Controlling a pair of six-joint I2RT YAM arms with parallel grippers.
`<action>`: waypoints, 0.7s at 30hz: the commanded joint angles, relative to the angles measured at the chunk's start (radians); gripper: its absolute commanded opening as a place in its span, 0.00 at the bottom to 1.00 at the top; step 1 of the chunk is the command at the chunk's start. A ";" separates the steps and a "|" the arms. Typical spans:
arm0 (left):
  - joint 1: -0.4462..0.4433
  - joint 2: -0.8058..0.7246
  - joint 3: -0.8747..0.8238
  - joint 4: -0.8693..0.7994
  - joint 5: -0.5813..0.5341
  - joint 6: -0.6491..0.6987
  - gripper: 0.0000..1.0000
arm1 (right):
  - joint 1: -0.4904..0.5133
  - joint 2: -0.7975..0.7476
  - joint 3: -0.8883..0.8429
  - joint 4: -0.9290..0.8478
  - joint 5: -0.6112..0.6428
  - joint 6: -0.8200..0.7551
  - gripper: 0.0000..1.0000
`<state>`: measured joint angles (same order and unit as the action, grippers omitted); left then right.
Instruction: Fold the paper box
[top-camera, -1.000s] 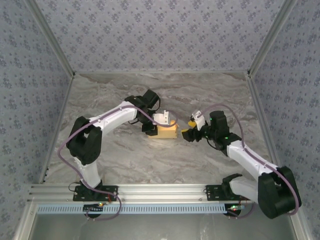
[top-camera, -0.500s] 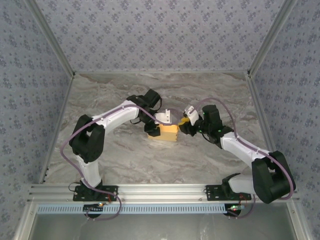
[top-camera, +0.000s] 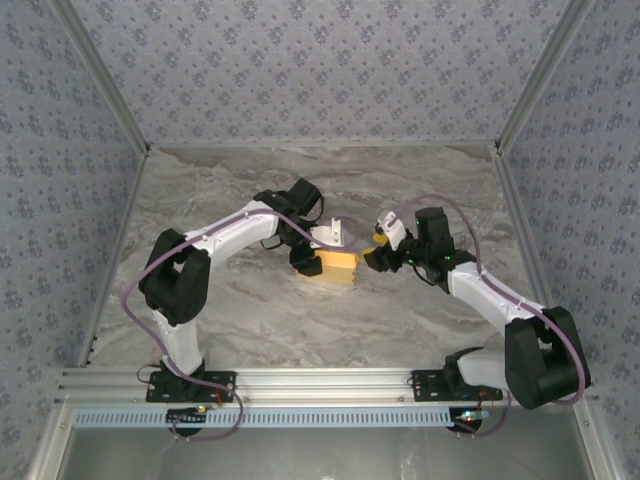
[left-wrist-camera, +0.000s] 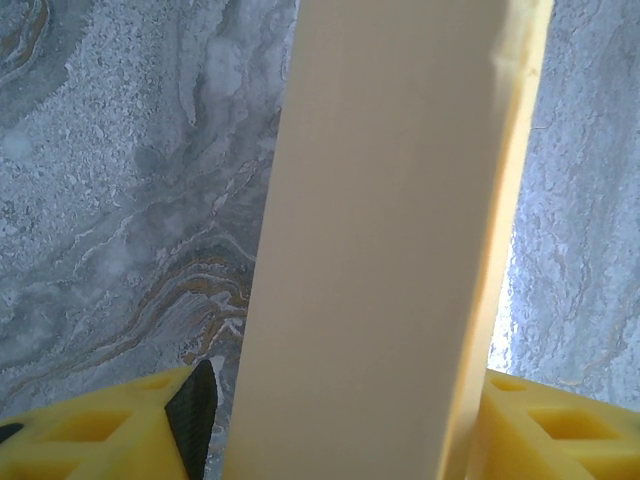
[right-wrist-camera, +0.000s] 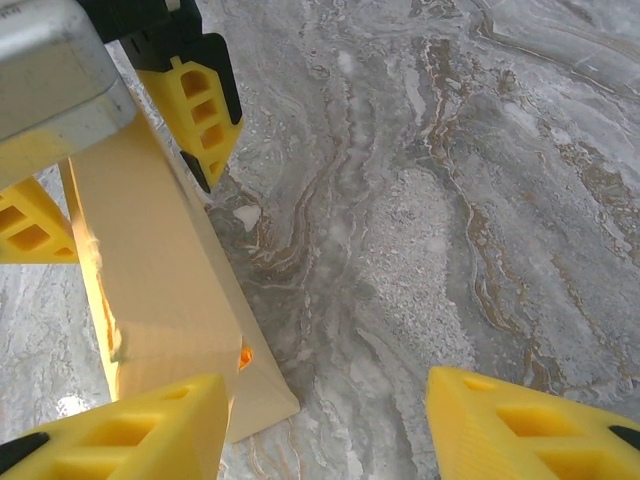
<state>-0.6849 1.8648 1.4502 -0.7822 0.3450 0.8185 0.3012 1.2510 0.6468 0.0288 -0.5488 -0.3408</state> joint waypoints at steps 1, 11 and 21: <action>0.006 -0.012 0.016 0.008 0.042 0.006 0.66 | -0.041 -0.020 0.025 -0.067 -0.049 -0.035 0.57; 0.006 -0.028 -0.012 0.000 0.073 0.071 0.71 | -0.036 0.012 0.029 -0.167 -0.145 -0.412 0.63; 0.002 -0.015 -0.010 0.016 0.071 0.073 0.68 | -0.001 0.143 0.112 -0.120 -0.129 -0.450 0.55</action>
<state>-0.6842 1.8645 1.4490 -0.7776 0.3790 0.8680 0.2913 1.3834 0.7204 -0.1108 -0.6445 -0.7551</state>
